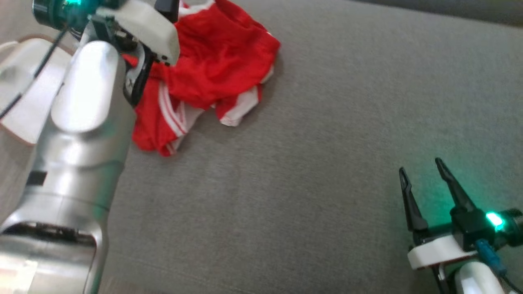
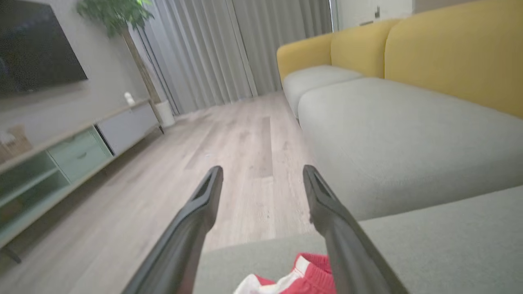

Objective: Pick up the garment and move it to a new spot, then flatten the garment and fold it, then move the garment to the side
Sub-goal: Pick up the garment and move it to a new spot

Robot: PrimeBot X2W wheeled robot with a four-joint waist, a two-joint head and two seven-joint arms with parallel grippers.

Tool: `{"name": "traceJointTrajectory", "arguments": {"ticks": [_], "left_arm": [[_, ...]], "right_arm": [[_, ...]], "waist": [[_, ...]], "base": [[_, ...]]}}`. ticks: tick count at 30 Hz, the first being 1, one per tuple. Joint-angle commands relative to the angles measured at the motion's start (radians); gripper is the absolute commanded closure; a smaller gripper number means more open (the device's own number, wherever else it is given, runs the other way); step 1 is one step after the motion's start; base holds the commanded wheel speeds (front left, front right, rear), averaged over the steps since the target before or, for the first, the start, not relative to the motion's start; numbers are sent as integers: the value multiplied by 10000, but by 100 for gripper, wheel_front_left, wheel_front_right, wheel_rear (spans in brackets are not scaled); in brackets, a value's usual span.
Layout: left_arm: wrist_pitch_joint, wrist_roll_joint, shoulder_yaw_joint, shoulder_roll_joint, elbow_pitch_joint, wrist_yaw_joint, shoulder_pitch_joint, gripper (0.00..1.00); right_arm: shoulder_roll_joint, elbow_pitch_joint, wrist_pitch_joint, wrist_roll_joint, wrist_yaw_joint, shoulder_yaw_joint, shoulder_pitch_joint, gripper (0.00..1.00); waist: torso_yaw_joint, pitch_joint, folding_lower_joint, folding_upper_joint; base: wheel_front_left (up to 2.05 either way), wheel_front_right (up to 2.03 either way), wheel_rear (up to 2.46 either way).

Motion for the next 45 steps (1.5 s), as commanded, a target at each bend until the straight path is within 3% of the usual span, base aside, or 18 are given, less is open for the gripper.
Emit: {"name": "traceJointTrajectory", "arguments": {"ticks": [1, 8, 17, 18, 25, 32, 38, 45], "left_arm": [[417, -266, 155, 312, 630, -79, -773, 0], [1533, -909, -95, 490, 3257, -138, -1805, 0], [2025, -994, -307, 1061, 5024, -130, -1878, 0], [1754, -875, -428, 1223, 5240, -32, -1951, 100], [566, -621, -903, 1256, 5002, -97, -2393, 100], [-540, -476, -1444, 973, 4438, -133, -3016, 100], [-697, -977, -2467, 582, 3649, -142, -3152, 100], [-529, -2289, -3737, 529, 2127, -144, -3309, 100]], "right_arm": [[-193, -459, -111, -100, 44, 278, -349, 0], [-269, -654, -111, -70, 44, 263, -850, 0], [-60, -668, -111, 6, 44, 267, -1164, 0], [-8, -644, -111, 12, 44, 253, -1207, 0], [99, -472, -111, 67, 44, 216, -1182, 0], [268, -270, -111, 263, 44, 285, -948, 0], [323, -151, -111, 836, 44, 436, -599, 0], [327, -135, -111, 1541, 44, 634, -142, 0]], "waist": [[-775, 802, -3, 0], [-1462, 1568, -3, 0], [-1924, 1931, -3, 0], [-1987, 1955, -3, 0], [-1988, 1413, -3, 0], [-2206, 95, -3, 0], [-2890, -1190, -3, 0], [-4140, -2237, -3, 0]], "base": [[0, 0, 0], [0, 0, 0], [0, 0, 0], [0, 0, 0], [0, 0, 0], [0, 0, 0], [0, 0, 0], [0, 0, 0]]}}
